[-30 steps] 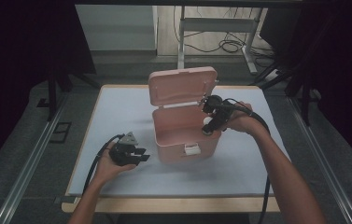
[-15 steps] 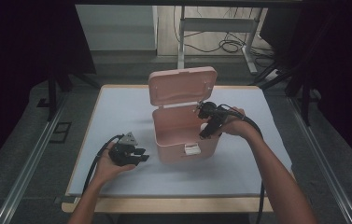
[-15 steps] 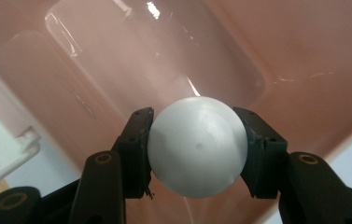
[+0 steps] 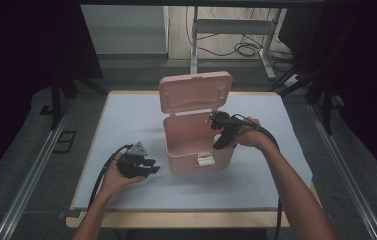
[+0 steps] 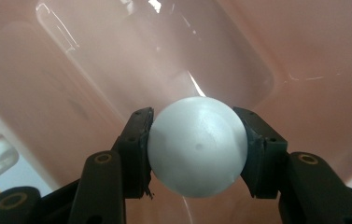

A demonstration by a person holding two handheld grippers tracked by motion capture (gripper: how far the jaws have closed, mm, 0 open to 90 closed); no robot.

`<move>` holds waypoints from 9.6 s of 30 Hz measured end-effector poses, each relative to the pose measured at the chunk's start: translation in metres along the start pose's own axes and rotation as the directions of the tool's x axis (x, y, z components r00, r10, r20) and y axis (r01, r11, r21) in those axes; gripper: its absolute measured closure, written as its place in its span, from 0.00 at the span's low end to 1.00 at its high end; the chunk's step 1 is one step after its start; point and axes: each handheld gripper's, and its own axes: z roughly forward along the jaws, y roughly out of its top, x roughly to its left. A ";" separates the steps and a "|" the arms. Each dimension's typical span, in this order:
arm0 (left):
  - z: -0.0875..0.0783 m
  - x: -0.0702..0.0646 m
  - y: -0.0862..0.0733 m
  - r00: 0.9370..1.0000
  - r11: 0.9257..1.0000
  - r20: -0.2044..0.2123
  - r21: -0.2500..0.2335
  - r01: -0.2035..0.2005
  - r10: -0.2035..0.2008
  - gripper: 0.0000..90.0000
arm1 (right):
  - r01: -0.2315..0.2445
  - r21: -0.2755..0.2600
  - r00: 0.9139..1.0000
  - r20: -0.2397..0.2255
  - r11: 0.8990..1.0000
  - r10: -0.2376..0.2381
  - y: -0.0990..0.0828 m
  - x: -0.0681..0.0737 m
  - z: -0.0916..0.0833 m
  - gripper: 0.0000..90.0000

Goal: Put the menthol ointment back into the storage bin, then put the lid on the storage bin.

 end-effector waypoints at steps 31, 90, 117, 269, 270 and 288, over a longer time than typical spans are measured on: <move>0.001 0.001 -0.001 1.000 1.000 0.002 0.003 0.001 -0.001 0.71 | 0.015 0.054 1.000 0.005 0.998 -0.015 0.002 -0.001 0.011 0.56; -0.003 0.001 0.000 1.000 1.000 0.001 -0.011 0.006 -0.006 0.71 | -0.026 -0.127 1.000 -0.011 0.992 0.025 -0.018 -0.003 -0.034 0.56; 0.000 0.001 -0.001 1.000 1.000 -0.004 -0.007 0.013 -0.013 0.70 | -0.133 -0.438 0.990 -0.013 0.889 0.142 -0.107 0.003 -0.063 0.86; -0.071 0.064 0.144 0.992 0.982 -0.108 -0.186 0.036 -0.057 0.62 | -0.371 -0.473 0.928 -0.153 0.800 0.340 -0.213 0.018 0.057 0.82; -0.071 0.065 0.144 0.992 0.982 -0.111 -0.185 0.034 -0.055 0.64 | -0.372 -0.473 0.928 -0.154 0.799 0.340 -0.213 0.017 0.057 0.82; -0.079 0.081 0.161 0.982 0.980 -0.182 -0.198 0.021 -0.058 0.93 | -0.373 -0.479 0.927 -0.151 0.795 0.344 -0.214 0.017 0.056 0.82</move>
